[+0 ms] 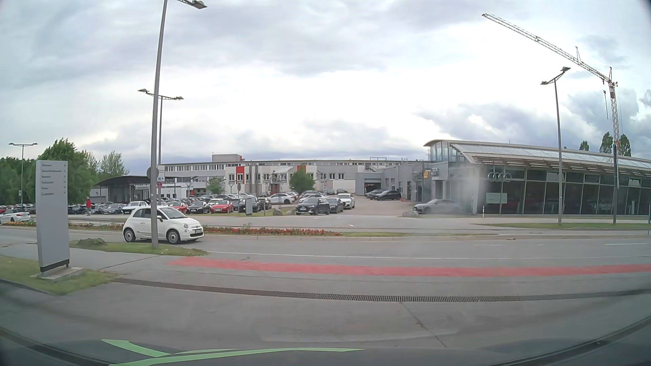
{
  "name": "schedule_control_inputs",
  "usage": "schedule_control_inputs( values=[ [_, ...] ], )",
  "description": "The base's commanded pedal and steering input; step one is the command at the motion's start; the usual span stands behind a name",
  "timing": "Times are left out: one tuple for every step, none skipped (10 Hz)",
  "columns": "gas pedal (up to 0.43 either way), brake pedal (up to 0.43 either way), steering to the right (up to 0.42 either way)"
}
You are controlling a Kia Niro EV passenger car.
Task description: Follow the waypoints while adhering to traffic rules and regulations
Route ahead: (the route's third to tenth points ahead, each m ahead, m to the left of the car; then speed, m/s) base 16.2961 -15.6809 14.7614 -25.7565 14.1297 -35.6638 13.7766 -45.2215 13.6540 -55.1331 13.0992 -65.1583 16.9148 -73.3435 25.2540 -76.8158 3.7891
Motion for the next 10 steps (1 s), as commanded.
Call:
schedule_control_inputs(
  values=[
    [0.000, 0.177, 0.185],
    [0.000, 0.189, 0.199],
    [0.000, 0.201, 0.211],
    [0.000, 0.213, 0.218],
    [0.000, 0.226, 0.221],
    [0.000, 0.232, 0.222],
    [0.000, 0.244, 0.223],
    [0.000, 0.250, 0.225],
    [0.000, 0.262, 0.230],
    [0.000, 0.268, 0.236]
  ],
)
